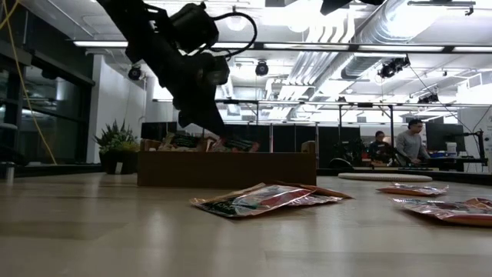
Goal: Pick & Place Tea
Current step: Put the red tea bag into the middle section of the brown wooden organizer
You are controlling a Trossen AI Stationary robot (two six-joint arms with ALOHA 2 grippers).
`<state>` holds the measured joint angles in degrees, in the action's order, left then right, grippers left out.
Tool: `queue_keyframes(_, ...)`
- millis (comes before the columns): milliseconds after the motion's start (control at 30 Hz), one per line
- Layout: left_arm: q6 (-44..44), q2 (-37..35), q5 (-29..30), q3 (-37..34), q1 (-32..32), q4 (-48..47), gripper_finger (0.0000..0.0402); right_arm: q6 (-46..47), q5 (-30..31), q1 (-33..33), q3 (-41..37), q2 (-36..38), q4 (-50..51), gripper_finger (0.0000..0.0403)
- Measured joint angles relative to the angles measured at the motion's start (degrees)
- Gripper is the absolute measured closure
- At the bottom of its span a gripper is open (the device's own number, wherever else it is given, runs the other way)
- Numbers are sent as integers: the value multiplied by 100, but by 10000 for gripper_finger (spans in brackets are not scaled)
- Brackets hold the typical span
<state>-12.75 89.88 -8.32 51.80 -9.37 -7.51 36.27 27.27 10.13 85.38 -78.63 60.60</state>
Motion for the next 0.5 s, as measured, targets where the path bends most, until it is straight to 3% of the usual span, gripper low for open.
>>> queue_keyframes(267, -257, 3, 444, 4, 1, -384, 402, 41, -21, 0, 0, 0, -2, 403)
queue_keyframes(500, -258, 3, 213, 4, 2, -382, 402, 40, -47, 0, 0, 0, 5, 403)
